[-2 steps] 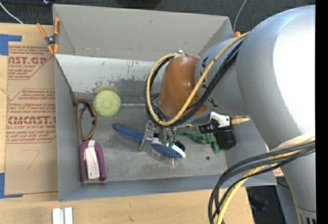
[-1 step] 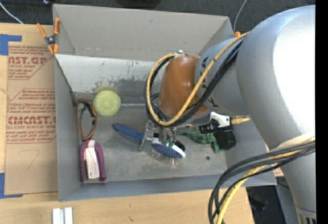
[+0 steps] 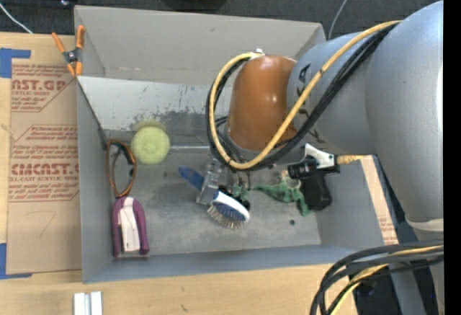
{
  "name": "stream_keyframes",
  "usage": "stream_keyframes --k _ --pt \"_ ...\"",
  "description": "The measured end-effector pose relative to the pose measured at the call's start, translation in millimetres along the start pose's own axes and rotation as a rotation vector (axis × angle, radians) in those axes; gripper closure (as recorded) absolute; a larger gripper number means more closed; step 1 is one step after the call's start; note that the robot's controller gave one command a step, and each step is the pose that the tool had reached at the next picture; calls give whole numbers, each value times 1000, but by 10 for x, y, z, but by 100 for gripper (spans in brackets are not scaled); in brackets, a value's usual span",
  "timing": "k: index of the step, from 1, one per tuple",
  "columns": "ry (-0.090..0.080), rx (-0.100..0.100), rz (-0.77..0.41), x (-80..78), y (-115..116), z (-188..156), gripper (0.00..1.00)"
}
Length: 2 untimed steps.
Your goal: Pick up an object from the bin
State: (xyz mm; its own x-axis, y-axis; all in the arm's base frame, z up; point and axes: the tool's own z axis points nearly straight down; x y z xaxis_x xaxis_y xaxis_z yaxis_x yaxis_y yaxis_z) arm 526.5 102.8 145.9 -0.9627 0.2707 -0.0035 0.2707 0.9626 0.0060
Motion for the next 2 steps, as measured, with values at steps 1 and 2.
stream_keyframes --k 1,2 --pt "-8 -5 -23 -600 -64 -545 100" --pt "-2 -1 6 149 9 -2194 100"
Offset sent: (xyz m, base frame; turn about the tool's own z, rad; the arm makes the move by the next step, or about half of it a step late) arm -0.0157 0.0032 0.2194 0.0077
